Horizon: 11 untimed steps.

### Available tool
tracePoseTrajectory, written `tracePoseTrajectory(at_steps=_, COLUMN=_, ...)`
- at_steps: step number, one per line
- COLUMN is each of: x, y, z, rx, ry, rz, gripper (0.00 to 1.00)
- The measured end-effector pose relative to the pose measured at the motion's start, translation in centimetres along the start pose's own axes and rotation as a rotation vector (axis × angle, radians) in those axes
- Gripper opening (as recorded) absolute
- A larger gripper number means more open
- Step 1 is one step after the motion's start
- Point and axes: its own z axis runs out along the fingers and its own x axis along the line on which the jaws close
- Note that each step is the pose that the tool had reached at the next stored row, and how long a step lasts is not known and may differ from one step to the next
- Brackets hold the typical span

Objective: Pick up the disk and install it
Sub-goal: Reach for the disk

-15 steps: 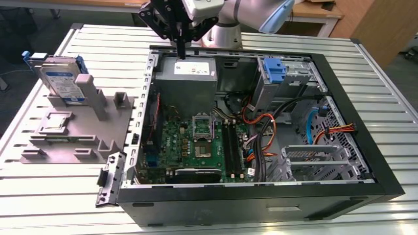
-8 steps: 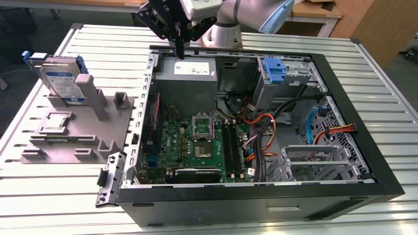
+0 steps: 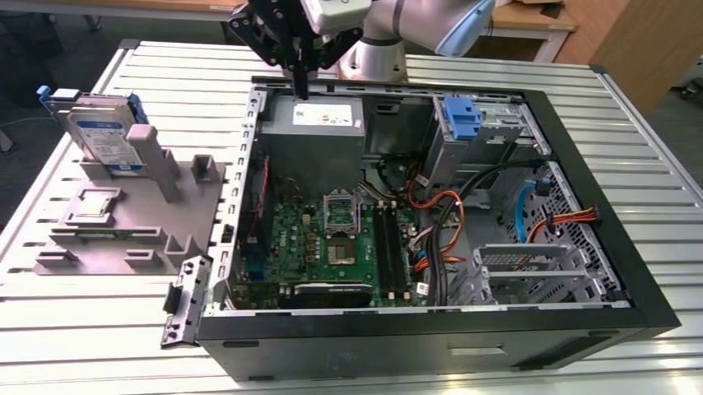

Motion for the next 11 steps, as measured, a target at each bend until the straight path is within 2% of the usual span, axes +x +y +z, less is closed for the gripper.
tracePoseTrajectory(at_steps=11, x=0.37, y=-0.03, z=-0.01, rx=0.0, ry=0.0001, rz=0.0, gripper=0.1)
